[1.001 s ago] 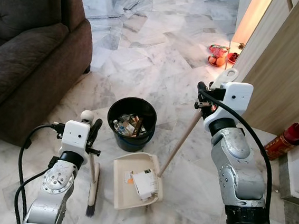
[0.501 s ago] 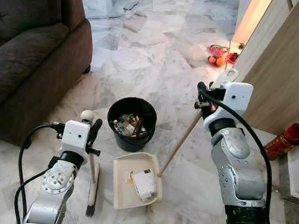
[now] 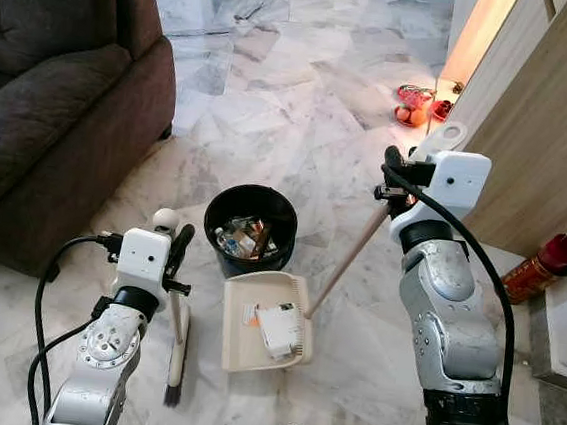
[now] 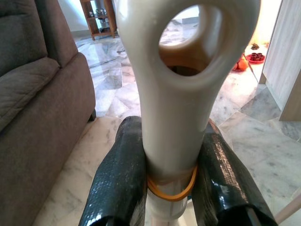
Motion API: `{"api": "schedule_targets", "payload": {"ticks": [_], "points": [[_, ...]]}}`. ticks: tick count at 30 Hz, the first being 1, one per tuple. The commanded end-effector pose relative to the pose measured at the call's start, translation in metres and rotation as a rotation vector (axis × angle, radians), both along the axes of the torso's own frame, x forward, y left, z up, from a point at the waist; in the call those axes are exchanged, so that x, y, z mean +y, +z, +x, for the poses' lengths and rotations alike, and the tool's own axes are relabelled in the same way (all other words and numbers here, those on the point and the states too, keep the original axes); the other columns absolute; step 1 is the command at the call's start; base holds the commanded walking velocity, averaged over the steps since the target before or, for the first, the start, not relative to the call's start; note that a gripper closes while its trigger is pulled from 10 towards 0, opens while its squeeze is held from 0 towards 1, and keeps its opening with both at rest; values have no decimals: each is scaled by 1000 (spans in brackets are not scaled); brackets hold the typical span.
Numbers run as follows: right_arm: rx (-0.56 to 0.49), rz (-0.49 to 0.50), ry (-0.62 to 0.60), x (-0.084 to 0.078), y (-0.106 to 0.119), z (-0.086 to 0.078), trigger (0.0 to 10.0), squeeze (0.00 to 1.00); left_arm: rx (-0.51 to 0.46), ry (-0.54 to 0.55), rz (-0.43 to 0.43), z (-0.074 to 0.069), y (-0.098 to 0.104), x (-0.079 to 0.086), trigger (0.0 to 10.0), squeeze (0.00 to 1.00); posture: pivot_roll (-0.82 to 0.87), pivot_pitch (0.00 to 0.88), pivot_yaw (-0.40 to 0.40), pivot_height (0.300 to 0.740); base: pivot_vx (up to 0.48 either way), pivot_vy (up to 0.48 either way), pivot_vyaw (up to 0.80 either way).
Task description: Sweep floor
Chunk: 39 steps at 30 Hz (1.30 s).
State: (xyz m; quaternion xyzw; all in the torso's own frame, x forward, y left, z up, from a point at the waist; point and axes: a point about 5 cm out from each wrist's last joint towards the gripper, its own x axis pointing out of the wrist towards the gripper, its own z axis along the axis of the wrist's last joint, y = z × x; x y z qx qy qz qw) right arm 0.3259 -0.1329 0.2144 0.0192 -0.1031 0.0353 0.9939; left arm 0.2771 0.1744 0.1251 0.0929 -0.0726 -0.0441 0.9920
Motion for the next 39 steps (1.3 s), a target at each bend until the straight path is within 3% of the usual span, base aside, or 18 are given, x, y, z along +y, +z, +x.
{"api": "schedule_targets", "payload": {"ticks": [1, 15, 24, 32, 39], "points": [[-35, 9, -1, 1, 5, -2, 10000, 0, -17, 6, 21, 0, 2, 2, 10000, 0, 150, 174, -9, 740, 0, 0, 0], [-40, -9, 46, 1, 13, -1, 10000, 0, -19, 6, 20, 0, 2, 3, 10000, 0, 145, 179, -8, 740, 0, 0, 0], [-3, -17, 40, 0, -12, -1, 10000, 0, -20, 12, 21, 1, 2, 4, 10000, 0, 149, 182, -9, 740, 0, 0, 0], [14, -21, 39, -1, -16, 0, 10000, 0, -20, 13, 22, 0, 2, 4, 10000, 0, 148, 184, -9, 740, 0, 0, 0], [-41, -15, 35, -1, -2, 0, 10000, 0, -20, 13, 22, 1, 2, 4, 10000, 0, 147, 184, -8, 740, 0, 0, 0]]}}
